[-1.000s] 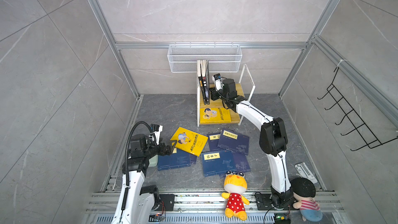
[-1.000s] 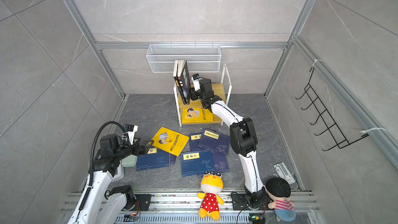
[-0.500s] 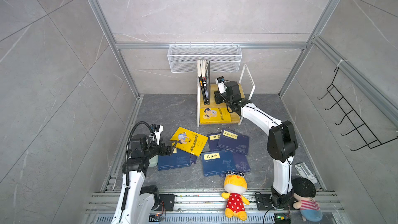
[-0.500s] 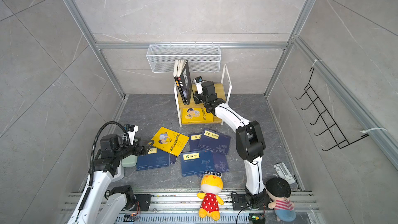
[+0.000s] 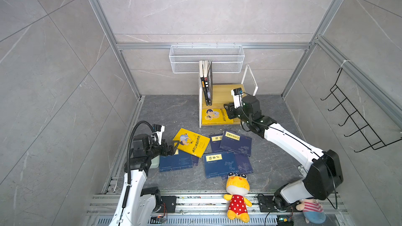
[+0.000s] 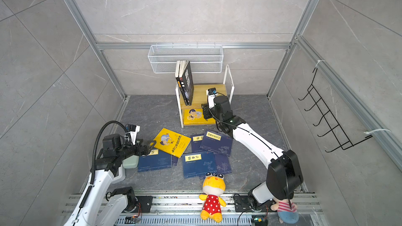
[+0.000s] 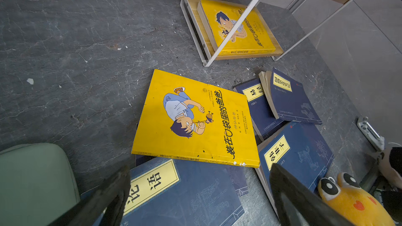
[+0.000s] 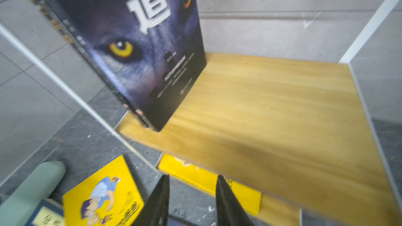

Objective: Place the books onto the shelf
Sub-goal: 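Reach the right gripper to the yellow book's edge while the left gripper approaches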

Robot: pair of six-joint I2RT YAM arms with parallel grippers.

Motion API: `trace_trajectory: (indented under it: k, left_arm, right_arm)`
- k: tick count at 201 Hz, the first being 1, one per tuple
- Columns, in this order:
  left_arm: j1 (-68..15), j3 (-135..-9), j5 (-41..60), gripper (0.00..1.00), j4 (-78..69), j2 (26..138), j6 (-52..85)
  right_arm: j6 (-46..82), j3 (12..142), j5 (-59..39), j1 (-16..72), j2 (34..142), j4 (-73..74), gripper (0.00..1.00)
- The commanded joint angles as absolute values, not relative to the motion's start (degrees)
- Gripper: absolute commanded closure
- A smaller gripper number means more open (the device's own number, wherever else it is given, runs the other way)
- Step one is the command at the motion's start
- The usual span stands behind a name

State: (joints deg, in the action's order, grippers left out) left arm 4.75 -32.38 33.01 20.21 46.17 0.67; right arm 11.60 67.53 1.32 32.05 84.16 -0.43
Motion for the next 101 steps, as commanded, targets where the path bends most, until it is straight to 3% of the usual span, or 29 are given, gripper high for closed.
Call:
trace_trajectory:
  k: [1, 101]
  left_arm:
    - [4.64, -36.19, 32.85, 0.00, 18.56, 47.99, 2.73]
    - [4.91, -46.62, 36.27, 0.00, 21.45, 67.47, 4.57]
  right_arm:
    - [19.50, 61.73, 4.79, 36.14, 80.70, 0.28, 0.54]
    - [52.58, 52.96, 7.04, 50.55, 83.97, 2.28, 0.37]
